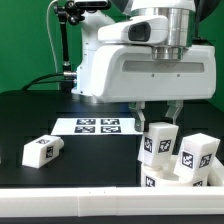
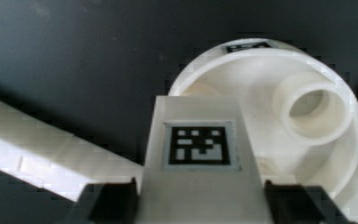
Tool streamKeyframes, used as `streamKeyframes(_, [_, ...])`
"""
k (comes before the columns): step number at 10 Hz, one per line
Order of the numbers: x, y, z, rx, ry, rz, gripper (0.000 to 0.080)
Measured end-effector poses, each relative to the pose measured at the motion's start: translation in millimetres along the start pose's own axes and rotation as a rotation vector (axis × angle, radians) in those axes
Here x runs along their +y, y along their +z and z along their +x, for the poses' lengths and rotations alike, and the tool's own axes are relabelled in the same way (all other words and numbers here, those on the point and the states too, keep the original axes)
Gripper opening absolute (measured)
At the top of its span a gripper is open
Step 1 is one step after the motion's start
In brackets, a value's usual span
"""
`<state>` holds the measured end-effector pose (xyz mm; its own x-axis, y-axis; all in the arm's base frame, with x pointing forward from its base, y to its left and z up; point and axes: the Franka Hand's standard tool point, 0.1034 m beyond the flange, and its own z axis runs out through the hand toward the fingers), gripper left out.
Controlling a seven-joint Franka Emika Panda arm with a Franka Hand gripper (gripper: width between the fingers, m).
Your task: Assemble stool
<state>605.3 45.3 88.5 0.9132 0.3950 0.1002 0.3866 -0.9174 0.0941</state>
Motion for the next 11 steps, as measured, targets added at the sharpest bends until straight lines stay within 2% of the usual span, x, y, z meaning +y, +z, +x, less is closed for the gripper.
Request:
streamKeyframes(7, [-5.0, 0.1, 1.5, 0.002, 0.417, 0.026, 0.0340])
streamKeyframes(11, [-11.3, 0.8, 3.4, 0.021, 0.813, 0.035, 0.0340])
